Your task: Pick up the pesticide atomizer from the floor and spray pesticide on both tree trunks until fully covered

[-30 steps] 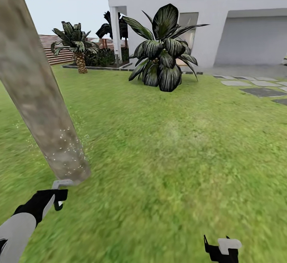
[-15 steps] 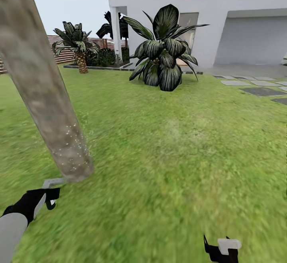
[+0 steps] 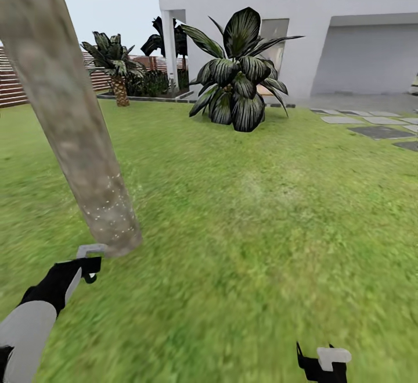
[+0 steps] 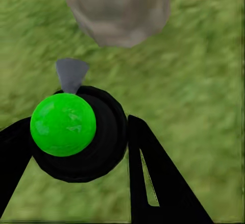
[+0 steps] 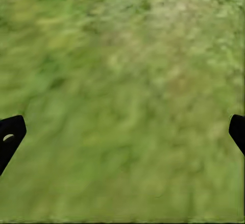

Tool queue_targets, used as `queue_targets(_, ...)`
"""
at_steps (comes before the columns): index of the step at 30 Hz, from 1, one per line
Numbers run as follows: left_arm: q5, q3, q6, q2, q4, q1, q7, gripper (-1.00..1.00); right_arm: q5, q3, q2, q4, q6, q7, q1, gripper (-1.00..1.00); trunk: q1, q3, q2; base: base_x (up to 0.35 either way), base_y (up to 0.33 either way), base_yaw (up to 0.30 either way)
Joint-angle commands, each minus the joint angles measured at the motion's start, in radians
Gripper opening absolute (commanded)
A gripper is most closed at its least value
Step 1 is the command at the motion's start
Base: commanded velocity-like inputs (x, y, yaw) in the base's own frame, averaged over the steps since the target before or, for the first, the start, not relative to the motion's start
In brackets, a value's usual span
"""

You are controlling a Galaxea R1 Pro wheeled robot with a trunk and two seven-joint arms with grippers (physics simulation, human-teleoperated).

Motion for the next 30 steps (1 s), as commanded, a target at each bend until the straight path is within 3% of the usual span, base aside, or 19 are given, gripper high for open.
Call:
queue_targets(1,-0.013,0.006,0.007,-0.015,-0.003,-0.003,-0.009,-1.00,0.011,-0.005,0.000,0.001,-0.003,-0.005,-0.001,1.00,-0.001,-0.001,0.000,-0.225,0.034,0.000)
queue_targets(3,-0.016,0.004,0.052,-0.033,-0.029,-0.014,-0.009,-1.00,0.011,-0.005,0.000,0.001,-0.003,-0.005,-0.001,1.00,-0.001,-0.001,0.000,-0.070,0.011,0.000)
queue_targets(7,-0.014,0.006,0.132,-0.018,-0.143,-0.015,-0.015,-1.00,0.011,-0.005,0.001,0.001,-0.003,-0.005,-0.001,1.00,-0.001,-0.001,0.000,-0.013,0.002,0.000)
queue_targets(11,-0.014,-0.016,0.191,-0.028,-0.223,-0.010,-0.019,-1.00,0.011,-0.005,0.000,0.001,-0.003,-0.005,-0.001,1.00,-0.001,-0.001,0.000,-0.213,0.000,0.000)
queue_targets(19,-0.011,-0.031,0.211,-0.041,-0.284,-0.021,-0.039,-1.00,0.012,-0.005,0.002,0.001,-0.003,-0.005,-0.001,1.00,-0.001,-0.001,0.000,-0.188,0.000,0.000)
queue_targets(25,-0.009,-0.027,0.332,-0.020,-0.398,-0.036,-0.044,-1.00,0.012,-0.005,0.002,0.001,-0.003,-0.005,-0.001,1.00,-0.001,-0.001,0.000,-0.004,0.000,0.000)
queue_targets(27,-0.009,-0.029,0.346,-0.001,-0.412,-0.038,-0.048,-1.00,0.012,-0.005,0.002,0.001,-0.003,-0.005,-0.001,1.00,-0.001,-0.001,0.000,0.000,0.000,0.000)
queue_targets(30,-0.012,-0.032,0.375,0.002,-0.416,-0.040,-0.098,-1.00,0.012,-0.005,0.002,0.001,-0.003,-0.005,-0.001,1.00,-0.001,-0.001,0.000,0.000,0.000,0.000)
